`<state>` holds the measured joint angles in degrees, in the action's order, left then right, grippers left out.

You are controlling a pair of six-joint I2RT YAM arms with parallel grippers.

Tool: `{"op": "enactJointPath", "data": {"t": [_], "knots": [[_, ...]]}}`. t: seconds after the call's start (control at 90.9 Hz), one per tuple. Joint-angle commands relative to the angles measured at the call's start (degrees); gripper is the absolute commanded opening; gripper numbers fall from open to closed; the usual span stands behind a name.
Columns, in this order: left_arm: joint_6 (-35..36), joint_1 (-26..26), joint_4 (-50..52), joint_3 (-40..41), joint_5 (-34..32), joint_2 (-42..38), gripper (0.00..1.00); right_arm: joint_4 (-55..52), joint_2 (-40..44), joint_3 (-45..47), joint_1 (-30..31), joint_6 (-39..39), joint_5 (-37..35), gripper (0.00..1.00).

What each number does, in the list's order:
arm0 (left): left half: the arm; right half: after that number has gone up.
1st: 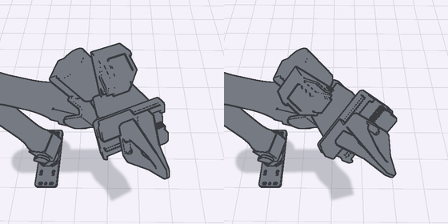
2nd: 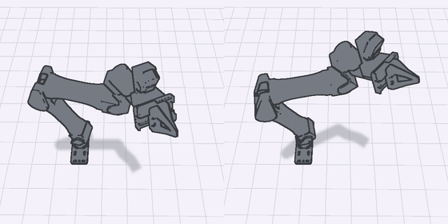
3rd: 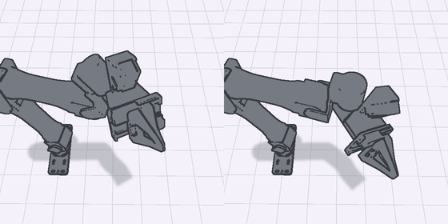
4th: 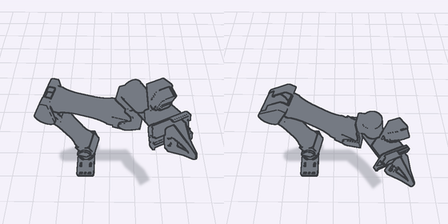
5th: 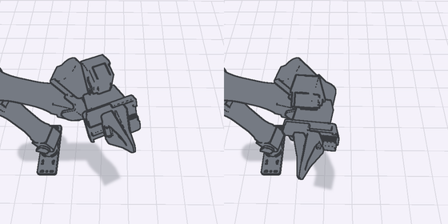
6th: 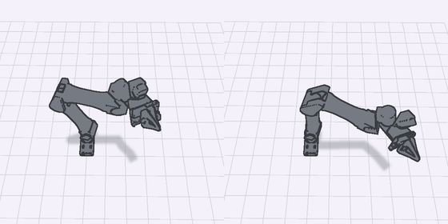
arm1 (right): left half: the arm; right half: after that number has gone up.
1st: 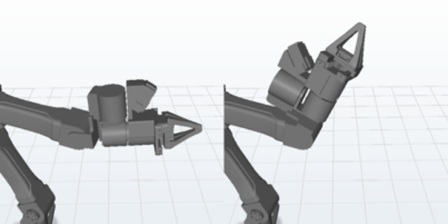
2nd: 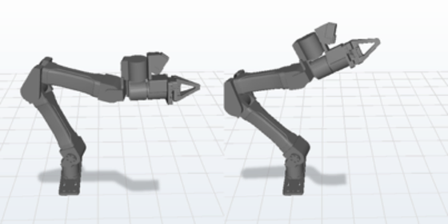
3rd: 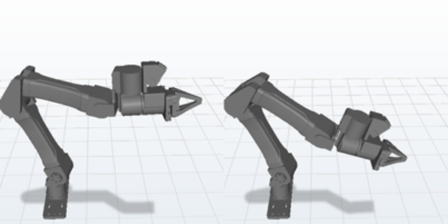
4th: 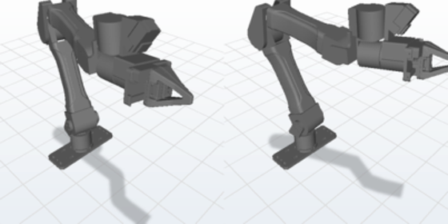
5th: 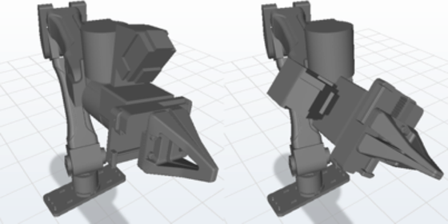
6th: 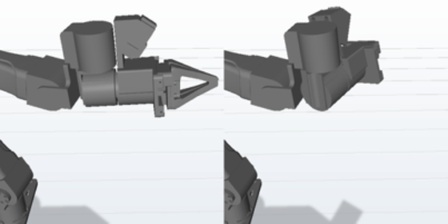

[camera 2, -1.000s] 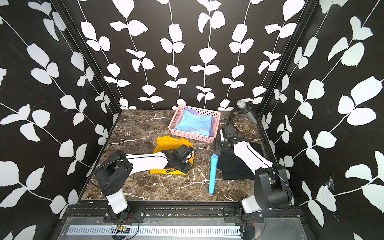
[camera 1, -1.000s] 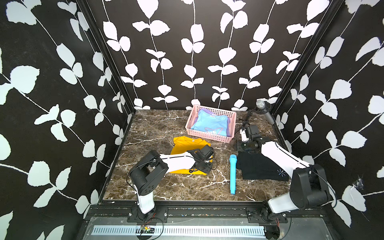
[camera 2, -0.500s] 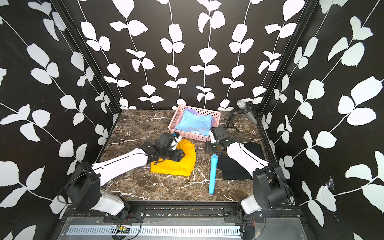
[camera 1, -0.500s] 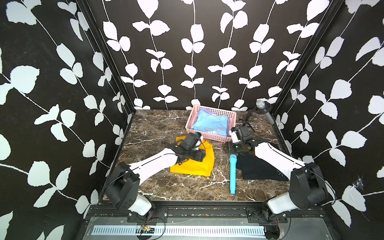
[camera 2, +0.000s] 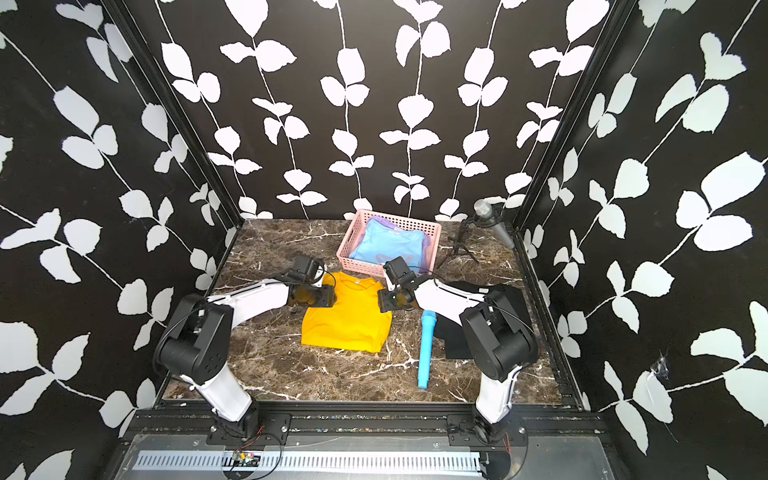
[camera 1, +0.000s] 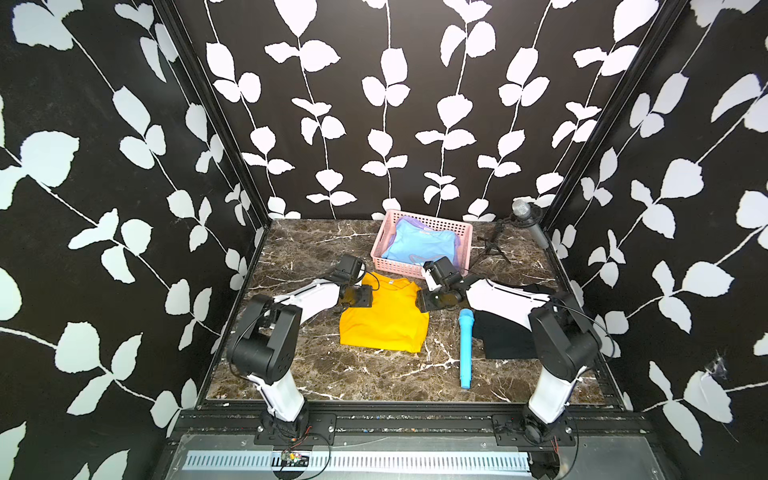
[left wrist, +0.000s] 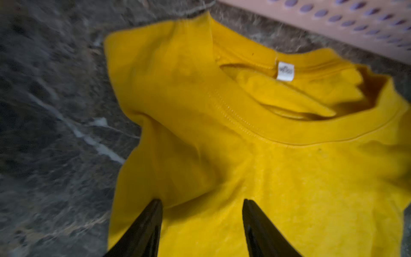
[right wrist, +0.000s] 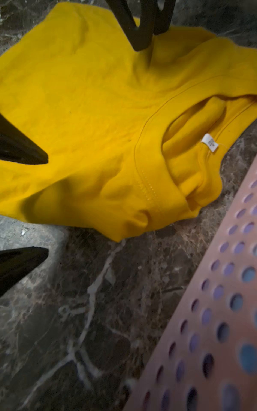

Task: Put the folded t-shirts into the basket
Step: Move the T-shirt to the center of the board, then pick up the T-shirt from the center of the board.

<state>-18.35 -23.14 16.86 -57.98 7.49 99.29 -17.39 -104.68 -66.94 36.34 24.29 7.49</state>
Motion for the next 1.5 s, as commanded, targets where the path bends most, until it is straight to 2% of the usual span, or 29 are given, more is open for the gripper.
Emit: {"op": "enactJointPath", "data": {"t": [0.0,0.143,0.33,0.451,0.627,0.836,0.968,1.089,1.177,1.309,1.485], "knots": [[0.77,-0.47,-1.1,1.69,2.83,-1.1,0.57,-1.63,-1.4,0.03,0.61,0.21,-2.7,0.5],[0.56,-2.13,-1.01,7.64,2.46,-4.96,0.57,-2.35,0.96,4.83,0.58,0.3,-4.37,0.4],[-2.36,-7.05,0.02,14.71,1.83,-11.22,0.57,-5.47,7.68,11.27,0.58,0.83,-6.98,0.38],[-4.37,-7.91,-0.82,16.07,2.73,-15.05,0.58,-6.63,11.65,12.29,0.33,0.49,-8.25,0.43],[-3.6,-6.62,-1.39,13.15,-3.47,-17.81,0.62,0.17,12.49,10.23,-2.27,2.57,0.09,0.58],[-2.09,-1.54,-4.12,9.31,-4.66,-14.02,0.62,2.71,5.57,2.5,-3.84,2.86,0.9,0.6],[-0.4,-0.64,-2.9,5.59,-6.1,-9.37,0.63,3.37,0.35,-0.89,-4.24,2.75,2.85,0.58],[0.76,-0.68,-1.93,3.33,-5.62,-5.33,0.63,2.6,-2.88,-2.61,-4.26,2.2,4.48,0.53],[2.13,-0.79,-1.43,3.22,-6.87,-3.29,0.63,1.13,-4.07,-2.65,-4.38,0.8,0.55,0.45],[5.55,-3.56,0.19,3.69,-13.68,-2.58,0.63,-0.85,-4.81,-2.3,-4.36,-2.62,-5.07,0.39],[6.59,-8.0,2.19,5.75,-23.58,-1.28,0.64,-1.7,-4.33,-0.91,-4.05,-5.13,-10.75,0.38]]}}
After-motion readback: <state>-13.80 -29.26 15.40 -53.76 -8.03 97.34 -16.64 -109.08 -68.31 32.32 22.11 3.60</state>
